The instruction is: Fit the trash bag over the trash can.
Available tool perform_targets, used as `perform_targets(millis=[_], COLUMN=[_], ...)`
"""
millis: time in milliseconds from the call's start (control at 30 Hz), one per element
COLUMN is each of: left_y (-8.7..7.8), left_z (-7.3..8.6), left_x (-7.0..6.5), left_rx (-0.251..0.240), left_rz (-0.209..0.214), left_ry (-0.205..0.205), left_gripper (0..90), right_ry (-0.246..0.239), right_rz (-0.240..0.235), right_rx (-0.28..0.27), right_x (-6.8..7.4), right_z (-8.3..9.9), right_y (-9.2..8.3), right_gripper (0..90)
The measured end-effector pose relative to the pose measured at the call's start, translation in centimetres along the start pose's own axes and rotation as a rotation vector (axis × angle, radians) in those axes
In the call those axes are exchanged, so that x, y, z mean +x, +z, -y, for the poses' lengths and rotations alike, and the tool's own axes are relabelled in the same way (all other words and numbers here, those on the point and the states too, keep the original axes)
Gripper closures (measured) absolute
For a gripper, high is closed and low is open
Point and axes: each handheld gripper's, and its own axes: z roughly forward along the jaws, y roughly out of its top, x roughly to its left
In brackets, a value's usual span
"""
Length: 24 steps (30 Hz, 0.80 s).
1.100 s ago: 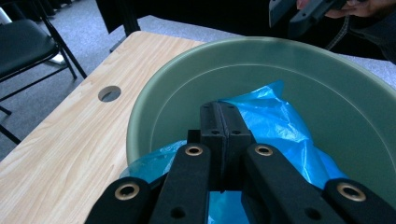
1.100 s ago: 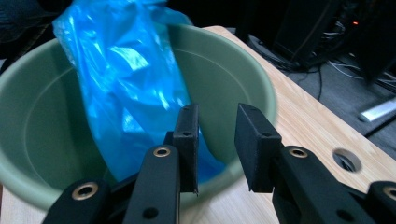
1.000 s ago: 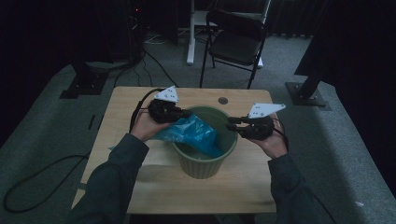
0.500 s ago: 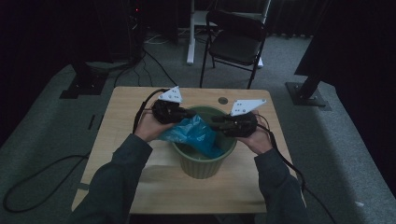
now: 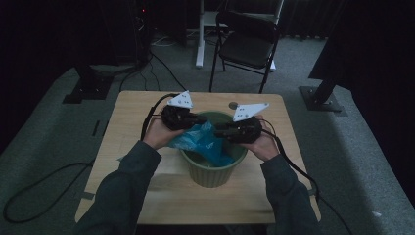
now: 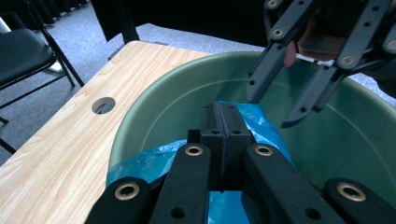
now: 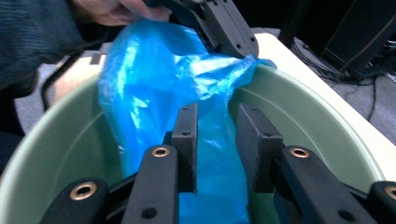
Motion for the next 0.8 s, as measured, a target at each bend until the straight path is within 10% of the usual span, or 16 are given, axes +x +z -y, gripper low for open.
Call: perform_targets(millis=[167,267,800], left_y=[0.0,-0.1,-3.6], left_z=[0.0,0.0,1.3], left_x=[0.0,0.0,0.0], left_rx=[-0.007,-0.009,-0.032], left_rz=[0.002,0.0,-0.032], left_ry=[-0.002,-0.004,-0.018], left_gripper=[90.0,90.0,68.1], right_ry=[0.008,-0.007,0.004], right_rz=[-0.003,0.016,0.112], right_rx=[0.004,0.028,0.062], right_x=[-0.1,-0.1,-0.5], right_z=[0.0,0.0,1.6], right_y=[0.5,0.7,-1.8], right_gripper=[71.5,90.0,90.0])
